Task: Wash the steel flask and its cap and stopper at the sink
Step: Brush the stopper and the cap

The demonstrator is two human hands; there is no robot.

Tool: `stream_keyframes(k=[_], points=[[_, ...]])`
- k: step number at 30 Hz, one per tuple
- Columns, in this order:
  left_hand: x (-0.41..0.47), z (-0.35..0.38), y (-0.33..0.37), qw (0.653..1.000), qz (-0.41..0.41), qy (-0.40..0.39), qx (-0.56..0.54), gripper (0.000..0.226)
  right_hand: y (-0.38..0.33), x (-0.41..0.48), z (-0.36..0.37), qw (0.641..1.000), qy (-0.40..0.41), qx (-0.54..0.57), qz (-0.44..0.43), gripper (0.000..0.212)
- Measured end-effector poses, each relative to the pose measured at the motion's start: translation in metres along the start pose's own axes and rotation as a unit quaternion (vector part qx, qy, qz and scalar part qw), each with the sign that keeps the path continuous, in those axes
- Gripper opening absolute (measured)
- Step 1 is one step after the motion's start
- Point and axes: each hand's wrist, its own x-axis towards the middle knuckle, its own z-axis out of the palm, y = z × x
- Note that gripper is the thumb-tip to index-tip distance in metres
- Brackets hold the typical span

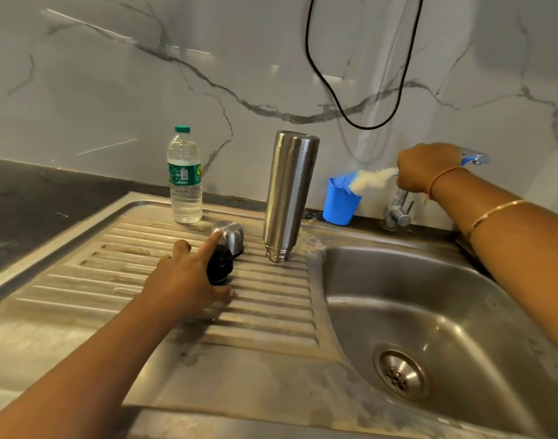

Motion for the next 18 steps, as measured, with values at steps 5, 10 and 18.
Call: stream_keyframes(k=[5,10,18], points=[[0.003,0.002,-0.002,0.999,0.014,0.039,-0.017,0.075,0.017,-0.012,0.014,0.996,0.056,0.054,0.048,0.018],[0.004,0.004,-0.002,0.995,0.031,0.084,-0.037,0.064,0.029,-0.034,0.029,0.990,0.076,0.097,0.071,0.021],[0.003,0.002,0.001,0.989,0.009,0.117,-0.091,0.056,0.046,-0.049,0.049,0.982,0.071,0.149,0.096,0.024]])
